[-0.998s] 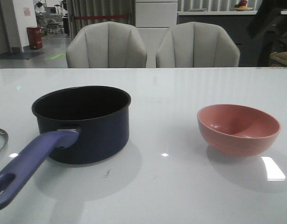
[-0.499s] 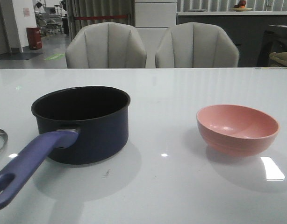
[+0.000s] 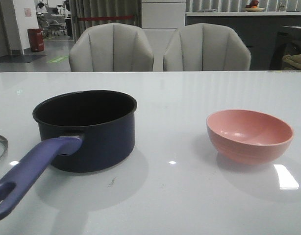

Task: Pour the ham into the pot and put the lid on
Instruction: 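Release the bowl and withdraw the right gripper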

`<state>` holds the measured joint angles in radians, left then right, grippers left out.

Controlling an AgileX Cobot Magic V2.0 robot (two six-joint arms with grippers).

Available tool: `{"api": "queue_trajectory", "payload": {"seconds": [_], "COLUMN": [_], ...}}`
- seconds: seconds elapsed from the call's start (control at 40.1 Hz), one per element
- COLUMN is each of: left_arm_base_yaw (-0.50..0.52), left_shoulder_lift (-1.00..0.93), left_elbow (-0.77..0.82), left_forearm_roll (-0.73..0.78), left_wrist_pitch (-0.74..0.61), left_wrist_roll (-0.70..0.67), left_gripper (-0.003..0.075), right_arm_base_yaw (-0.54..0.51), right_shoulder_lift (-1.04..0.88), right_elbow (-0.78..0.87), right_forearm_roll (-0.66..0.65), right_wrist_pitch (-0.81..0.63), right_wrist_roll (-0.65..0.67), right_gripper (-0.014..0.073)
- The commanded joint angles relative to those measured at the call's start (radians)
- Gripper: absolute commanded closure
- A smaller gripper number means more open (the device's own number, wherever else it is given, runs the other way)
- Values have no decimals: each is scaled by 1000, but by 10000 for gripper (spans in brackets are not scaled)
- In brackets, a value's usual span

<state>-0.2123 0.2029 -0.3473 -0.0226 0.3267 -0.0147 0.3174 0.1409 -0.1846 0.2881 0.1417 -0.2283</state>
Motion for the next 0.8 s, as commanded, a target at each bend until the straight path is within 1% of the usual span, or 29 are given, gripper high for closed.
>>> {"api": "queue_trajectory", "payload": {"seconds": [0.0, 0.1, 0.15, 0.225, 0.275, 0.3, 0.349, 0.424, 0.574, 0.774], "left_arm_base_yaw": [-7, -7, -7, -7, -7, -7, -7, -7, -7, 10], "left_shoulder_lift": [9, 9, 9, 9, 9, 9, 9, 9, 29, 162], "left_elbow": [-27, -27, -27, -27, -27, -27, -27, -27, -44, -133], "left_forearm_roll": [-7, -7, -7, -7, -7, -7, -7, -7, -7, -3], "left_wrist_pitch": [-76, -78, -78, -78, -78, -78, -76, -72, -48, 28], "left_wrist_roll": [-6, -6, -6, -6, -6, -6, -6, -6, -6, -6], "left_gripper": [83, 83, 83, 83, 83, 83, 83, 83, 81, 80], "right_arm_base_yaw": [2, 2, 0, 0, 0, 0, 0, 0, 0, 0], "right_shoulder_lift": [9, 9, 9, 9, 9, 9, 9, 9, 9, 9], "right_elbow": [-28, -28, -28, -28, -28, -28, -28, -28, -28, -28], "right_forearm_roll": [3, 3, 3, 3, 3, 3, 3, 3, 3, 3], "right_wrist_pitch": [-70, -70, -70, -70, -70, -70, -70, -70, -70, -70], "right_wrist_roll": [-6, -6, -6, -6, -6, -6, -6, -6, -6, -6], "right_gripper": [125, 126, 146, 247, 339, 404, 477, 450, 450, 450]}}
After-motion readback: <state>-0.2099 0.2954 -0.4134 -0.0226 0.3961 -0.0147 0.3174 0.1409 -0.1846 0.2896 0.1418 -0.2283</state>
